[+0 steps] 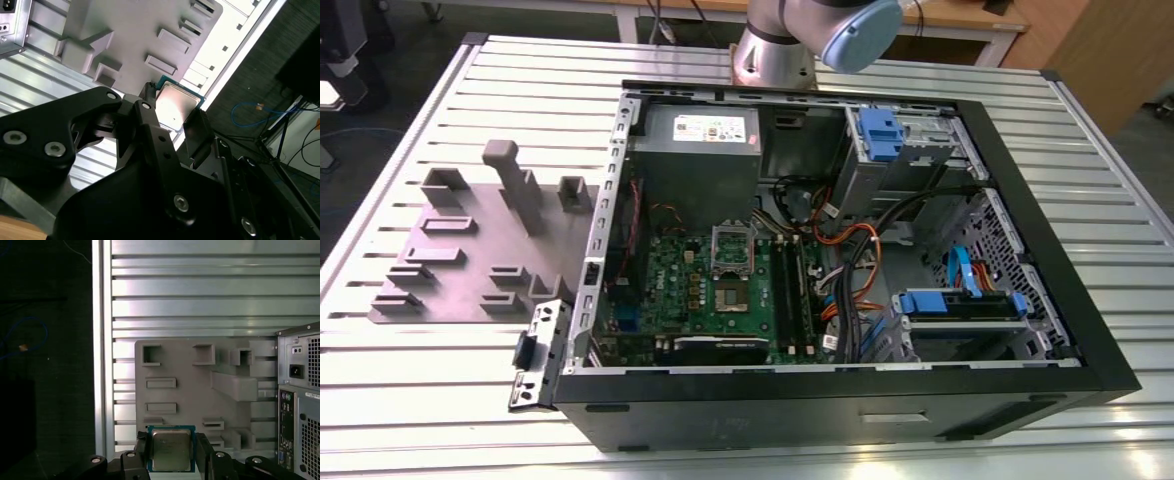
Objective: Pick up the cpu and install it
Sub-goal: 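Pick up the cpu and move it towards the insertion slot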
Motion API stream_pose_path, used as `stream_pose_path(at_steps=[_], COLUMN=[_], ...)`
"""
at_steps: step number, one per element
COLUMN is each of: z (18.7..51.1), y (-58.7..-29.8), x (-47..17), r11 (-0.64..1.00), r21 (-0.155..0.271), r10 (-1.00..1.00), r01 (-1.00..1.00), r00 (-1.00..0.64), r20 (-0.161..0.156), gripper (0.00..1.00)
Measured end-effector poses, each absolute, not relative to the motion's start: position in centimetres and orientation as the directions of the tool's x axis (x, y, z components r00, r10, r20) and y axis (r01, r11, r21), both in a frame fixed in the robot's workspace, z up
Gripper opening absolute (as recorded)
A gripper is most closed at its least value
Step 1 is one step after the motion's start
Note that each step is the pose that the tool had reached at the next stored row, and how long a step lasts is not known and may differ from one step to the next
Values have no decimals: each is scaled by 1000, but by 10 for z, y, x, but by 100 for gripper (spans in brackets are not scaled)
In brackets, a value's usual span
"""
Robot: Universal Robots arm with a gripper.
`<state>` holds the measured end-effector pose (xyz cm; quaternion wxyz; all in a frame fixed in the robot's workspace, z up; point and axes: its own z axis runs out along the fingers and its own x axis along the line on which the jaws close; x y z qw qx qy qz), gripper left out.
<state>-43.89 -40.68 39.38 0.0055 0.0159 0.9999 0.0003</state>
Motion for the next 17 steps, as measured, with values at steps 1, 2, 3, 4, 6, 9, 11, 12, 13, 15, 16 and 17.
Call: stream_pose_path(at_steps=[1,2,3,4,6,9,11,12,13,15,16,17], z=[394,394,394,394,394,394,394,394,394,394,394,394], y=[-407,-407,-407,-407,-407,-407,-407,-407,-407,-407,-407,-407], x=[-436,-436,-436,-435,-433,-431,-430,-426,-422,-422,-422,-421], r11=[999,999,999,999,999,999,999,999,999,999,999,999], r21=[1,1,1,1,1,1,1,1,1,1,1,1], r10=[32,32,32,32,32,32,32,32,32,32,32,32], r01=[32,32,32,32,32,32,32,32,32,32,32,32], r00=[-999,-999,-999,-999,-999,-999,-999,-999,-999,-999,-999,-999], r20=[-11,-11,-11,-11,-11,-11,-11,-11,-11,-11,-11,-11], gripper=[47,47,47,47,47,47,47,47,47,47,47,47])
